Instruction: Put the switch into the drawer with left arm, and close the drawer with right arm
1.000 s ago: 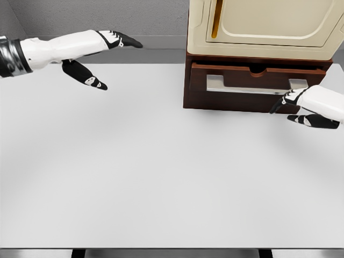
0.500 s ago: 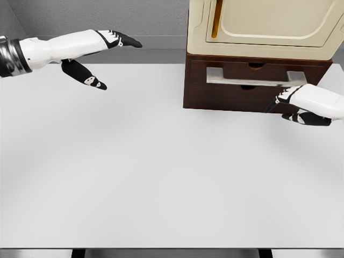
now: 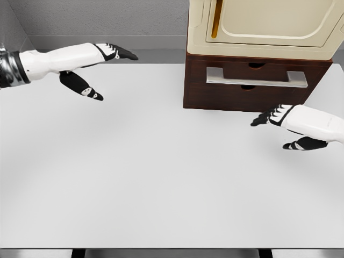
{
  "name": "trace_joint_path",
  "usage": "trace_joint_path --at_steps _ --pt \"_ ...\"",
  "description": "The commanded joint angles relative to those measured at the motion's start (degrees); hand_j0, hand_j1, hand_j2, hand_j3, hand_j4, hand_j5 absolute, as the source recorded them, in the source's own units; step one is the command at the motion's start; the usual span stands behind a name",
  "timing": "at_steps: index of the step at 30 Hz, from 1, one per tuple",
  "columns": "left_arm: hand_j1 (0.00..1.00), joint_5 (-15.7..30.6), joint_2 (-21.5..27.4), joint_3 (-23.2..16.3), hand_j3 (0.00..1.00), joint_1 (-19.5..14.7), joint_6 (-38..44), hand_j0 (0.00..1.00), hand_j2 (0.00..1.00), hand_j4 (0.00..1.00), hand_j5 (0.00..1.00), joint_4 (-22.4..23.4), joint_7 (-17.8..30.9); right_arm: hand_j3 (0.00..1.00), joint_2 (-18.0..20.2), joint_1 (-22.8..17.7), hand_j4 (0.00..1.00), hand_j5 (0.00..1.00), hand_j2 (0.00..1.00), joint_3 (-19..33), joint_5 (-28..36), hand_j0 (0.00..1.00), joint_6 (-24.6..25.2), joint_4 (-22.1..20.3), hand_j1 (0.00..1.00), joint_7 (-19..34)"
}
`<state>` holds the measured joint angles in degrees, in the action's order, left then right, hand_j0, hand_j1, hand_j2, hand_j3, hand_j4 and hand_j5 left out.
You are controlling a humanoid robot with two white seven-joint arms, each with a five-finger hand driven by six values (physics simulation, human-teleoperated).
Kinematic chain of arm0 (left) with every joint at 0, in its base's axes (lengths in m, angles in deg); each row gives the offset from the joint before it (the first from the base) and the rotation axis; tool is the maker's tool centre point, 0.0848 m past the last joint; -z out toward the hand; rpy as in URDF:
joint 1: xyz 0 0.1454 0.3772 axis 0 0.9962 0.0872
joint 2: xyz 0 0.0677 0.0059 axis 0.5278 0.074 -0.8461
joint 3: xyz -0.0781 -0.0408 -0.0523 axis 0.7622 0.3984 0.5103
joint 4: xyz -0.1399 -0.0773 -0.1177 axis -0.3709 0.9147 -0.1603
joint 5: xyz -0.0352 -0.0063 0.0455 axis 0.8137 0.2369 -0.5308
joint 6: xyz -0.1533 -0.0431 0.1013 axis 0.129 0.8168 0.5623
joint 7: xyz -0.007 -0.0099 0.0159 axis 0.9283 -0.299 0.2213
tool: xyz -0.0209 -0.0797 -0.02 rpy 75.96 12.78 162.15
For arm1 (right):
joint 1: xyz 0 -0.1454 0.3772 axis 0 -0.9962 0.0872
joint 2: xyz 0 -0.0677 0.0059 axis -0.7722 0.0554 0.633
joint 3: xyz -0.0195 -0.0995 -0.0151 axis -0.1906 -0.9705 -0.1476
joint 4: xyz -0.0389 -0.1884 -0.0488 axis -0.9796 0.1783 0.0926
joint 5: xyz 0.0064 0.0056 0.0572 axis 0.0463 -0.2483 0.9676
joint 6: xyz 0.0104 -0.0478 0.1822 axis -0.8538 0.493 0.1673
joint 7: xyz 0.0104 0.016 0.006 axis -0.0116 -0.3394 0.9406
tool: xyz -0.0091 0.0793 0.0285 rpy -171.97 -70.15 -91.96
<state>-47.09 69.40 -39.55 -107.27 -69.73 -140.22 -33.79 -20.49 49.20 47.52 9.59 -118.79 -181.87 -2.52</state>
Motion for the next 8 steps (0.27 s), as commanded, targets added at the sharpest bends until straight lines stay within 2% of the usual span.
trace_joint_path --at_steps 1,8 --pt "1.0 0.51 0.39 0.0 1.0 0.09 0.19 1.0 1.0 1.0 1.0 -1.22 -0.03 1.0 0.59 0.0 1.0 1.0 1.0 0.06 0.38 1.0 0.17 -1.18 1.0 -0.03" --pt "1.0 0.42 0.39 0.0 1.0 0.44 0.19 1.0 1.0 1.0 1.0 -1.49 -0.03 1.0 0.59 -0.09 1.0 1.0 1.0 0.06 0.38 1.0 0.17 -1.18 1.0 -0.03"
